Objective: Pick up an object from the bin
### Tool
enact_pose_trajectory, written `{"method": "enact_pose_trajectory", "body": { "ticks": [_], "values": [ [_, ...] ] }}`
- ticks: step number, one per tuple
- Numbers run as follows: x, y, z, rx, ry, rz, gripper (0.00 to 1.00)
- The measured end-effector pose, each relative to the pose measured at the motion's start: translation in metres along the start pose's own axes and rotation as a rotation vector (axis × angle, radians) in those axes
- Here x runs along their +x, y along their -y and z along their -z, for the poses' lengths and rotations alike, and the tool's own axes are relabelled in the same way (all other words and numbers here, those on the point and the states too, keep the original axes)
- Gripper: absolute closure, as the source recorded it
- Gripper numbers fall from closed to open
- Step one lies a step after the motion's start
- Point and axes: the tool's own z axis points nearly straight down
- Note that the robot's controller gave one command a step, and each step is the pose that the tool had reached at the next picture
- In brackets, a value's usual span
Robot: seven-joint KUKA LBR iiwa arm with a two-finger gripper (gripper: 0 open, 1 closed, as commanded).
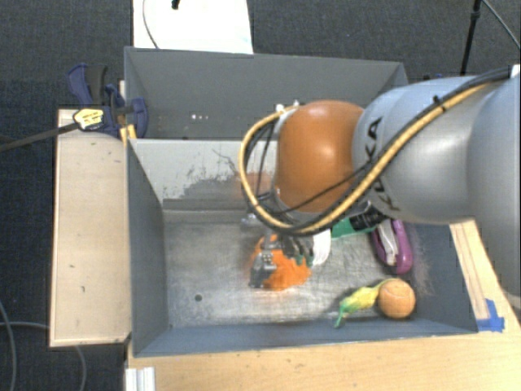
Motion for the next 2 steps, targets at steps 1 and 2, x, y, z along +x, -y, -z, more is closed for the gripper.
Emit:
{"method": "enact_pose_trajectory", "body": {
  "ticks": [1, 2],
  "values": [
    [0.000, 0.000, 0.000, 0.000, 0.000, -0.001, 0.00],
    [-0.010, 0.019, -0.016, -0.003, 0.004, 0.080, 0.00]
  ]
}}
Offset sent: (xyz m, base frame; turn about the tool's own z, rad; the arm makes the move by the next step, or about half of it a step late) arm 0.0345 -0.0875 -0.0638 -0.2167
